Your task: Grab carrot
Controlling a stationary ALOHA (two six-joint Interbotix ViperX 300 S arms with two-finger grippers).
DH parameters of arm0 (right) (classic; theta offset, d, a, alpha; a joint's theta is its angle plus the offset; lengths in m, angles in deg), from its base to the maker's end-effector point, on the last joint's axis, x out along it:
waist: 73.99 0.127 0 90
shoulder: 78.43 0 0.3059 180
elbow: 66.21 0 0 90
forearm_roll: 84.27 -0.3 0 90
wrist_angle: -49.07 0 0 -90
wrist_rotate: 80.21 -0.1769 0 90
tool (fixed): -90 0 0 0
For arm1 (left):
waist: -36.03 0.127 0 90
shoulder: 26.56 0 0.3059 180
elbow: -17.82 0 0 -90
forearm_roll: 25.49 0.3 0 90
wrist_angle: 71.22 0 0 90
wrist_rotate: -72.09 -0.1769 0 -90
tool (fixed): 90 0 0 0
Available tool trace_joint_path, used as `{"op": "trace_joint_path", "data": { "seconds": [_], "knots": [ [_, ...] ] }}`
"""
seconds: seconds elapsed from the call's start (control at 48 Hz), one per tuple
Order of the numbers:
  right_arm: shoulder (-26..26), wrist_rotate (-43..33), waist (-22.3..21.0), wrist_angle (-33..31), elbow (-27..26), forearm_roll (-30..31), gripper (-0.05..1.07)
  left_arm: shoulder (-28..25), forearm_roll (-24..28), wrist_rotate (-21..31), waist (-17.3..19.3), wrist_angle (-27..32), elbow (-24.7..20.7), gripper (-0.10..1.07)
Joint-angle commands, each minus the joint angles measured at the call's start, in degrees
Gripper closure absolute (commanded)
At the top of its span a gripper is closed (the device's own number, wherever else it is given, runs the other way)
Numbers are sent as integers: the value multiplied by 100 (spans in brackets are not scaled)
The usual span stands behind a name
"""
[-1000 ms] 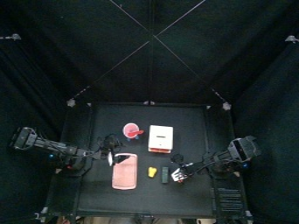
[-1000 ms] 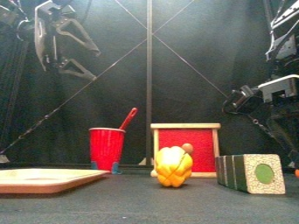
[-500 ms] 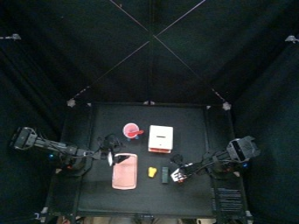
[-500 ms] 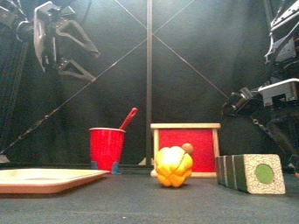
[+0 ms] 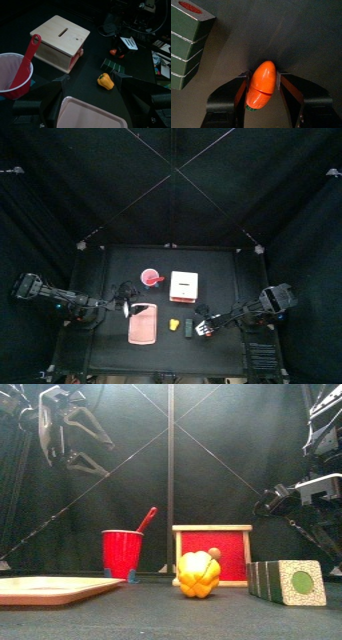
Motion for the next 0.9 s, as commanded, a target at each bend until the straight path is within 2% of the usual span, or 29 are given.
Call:
{"op": "trace_joint_path", "data": {
  "seconds": [0.0, 0.167, 0.521, 0.875],
  "knots": [
    [88, -9, -18, 18, -105, 0, 31, 9, 9, 9, -9, 18, -70, -4],
    [132, -9, -18, 0, -158, 0, 37, 9, 9, 0, -9, 18, -70, -4],
    [703, -9, -62, -105, -272, 325, 37, 88, 26, 0, 0, 18, -70, -4],
    [747, -18, -185, -62, -290, 624, 37, 114, 18, 0, 0, 18, -62, -4]
  ]
}}
